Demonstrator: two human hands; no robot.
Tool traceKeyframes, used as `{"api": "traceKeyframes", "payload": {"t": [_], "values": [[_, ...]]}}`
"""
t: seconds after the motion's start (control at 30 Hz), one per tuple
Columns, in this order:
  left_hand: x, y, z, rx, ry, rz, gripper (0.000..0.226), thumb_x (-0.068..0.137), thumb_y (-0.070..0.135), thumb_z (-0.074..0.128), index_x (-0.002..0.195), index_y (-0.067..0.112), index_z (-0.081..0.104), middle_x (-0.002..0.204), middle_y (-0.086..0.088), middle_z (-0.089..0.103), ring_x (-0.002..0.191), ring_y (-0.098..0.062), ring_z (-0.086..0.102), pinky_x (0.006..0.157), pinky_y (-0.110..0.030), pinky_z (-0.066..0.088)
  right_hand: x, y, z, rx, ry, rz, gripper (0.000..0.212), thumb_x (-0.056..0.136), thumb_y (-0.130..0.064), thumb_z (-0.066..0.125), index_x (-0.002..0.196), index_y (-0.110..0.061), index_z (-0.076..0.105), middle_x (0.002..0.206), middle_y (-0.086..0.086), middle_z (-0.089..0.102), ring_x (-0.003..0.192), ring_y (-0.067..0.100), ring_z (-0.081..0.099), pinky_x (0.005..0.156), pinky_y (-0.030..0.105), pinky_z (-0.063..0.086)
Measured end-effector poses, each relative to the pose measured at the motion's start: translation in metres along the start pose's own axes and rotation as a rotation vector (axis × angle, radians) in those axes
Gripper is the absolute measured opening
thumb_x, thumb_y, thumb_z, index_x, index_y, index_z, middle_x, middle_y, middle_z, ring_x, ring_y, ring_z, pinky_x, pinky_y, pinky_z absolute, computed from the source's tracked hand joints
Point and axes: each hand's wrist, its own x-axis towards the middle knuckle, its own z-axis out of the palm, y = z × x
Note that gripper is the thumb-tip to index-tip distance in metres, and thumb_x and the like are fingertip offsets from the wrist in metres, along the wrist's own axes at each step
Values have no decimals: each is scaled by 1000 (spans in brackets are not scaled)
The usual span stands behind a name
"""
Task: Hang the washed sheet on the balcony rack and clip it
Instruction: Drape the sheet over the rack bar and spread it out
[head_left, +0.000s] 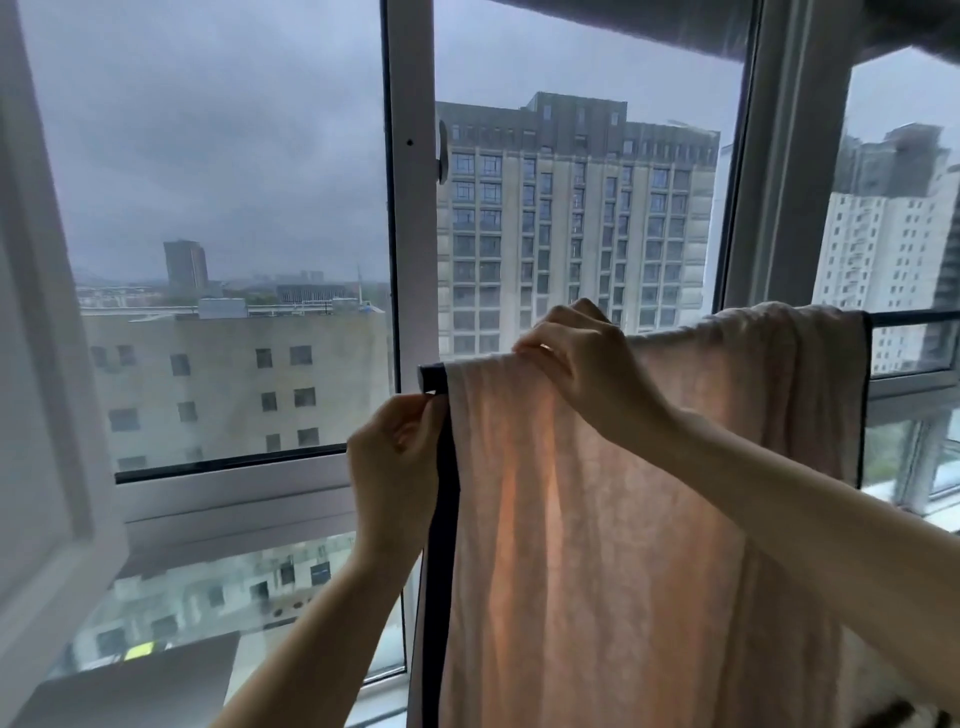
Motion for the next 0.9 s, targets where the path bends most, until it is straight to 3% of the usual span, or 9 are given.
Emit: {"api": "traceKeyframes", "payload": {"t": [0.2,0.3,0.4,0.6,0.73,0.77,0.83,0.9], "values": [[-3,2,7,1,25,-19,20,88,5,65,76,20,70,67,7,70,61,-7,63,59,-19,51,-3,31,-5,-121,-52,34,11,95,-14,55,92,-6,62,89,5,58,88,13,47,79,24,42],[1,1,4,14,49,-14,16,88,5,66,79,17,70,67,5,69,64,-7,65,63,-19,52,-9,68,-23,-160,-33,180,14,96,-14,52,91,-5,61,88,6,57,88,15,44,79,33,42],[0,1,5,23,26,17,14,88,5,66,81,17,70,72,5,70,67,-6,66,65,-17,53,-20,96,-38,-215,8,303,13,95,-11,53,89,-5,63,88,10,60,90,28,53,78,33,40],[-7,4,17,-57,56,-52,16,89,5,64,79,18,66,69,1,67,63,-7,61,59,-13,47,-28,94,-47,-184,1,250,6,91,-12,59,90,-11,65,89,3,62,90,21,54,79,35,45],[-17,3,24,38,163,-79,22,87,12,67,84,26,51,78,2,56,70,-24,55,63,-27,45,-35,93,-48,-161,-3,186,11,91,-13,60,98,-9,67,93,2,62,93,20,56,83,35,47],[-19,6,25,91,205,4,26,86,10,68,83,25,47,78,3,51,71,-24,49,66,-25,42,-37,95,-48,-157,-8,175,12,92,-14,59,100,-8,67,95,2,62,94,19,57,84,35,47],[-20,13,28,247,207,347,17,83,7,63,82,18,50,77,7,48,72,-18,43,72,-17,36,-40,97,-50,-148,-24,168,15,92,-16,59,102,-8,67,96,1,62,96,16,57,86,34,48],[-14,17,36,427,62,693,6,80,6,61,77,11,61,77,4,57,77,-14,48,78,-16,36,-42,100,-52,-137,-42,168,16,92,-18,58,103,-10,66,98,0,63,98,15,57,89,33,47]]}}
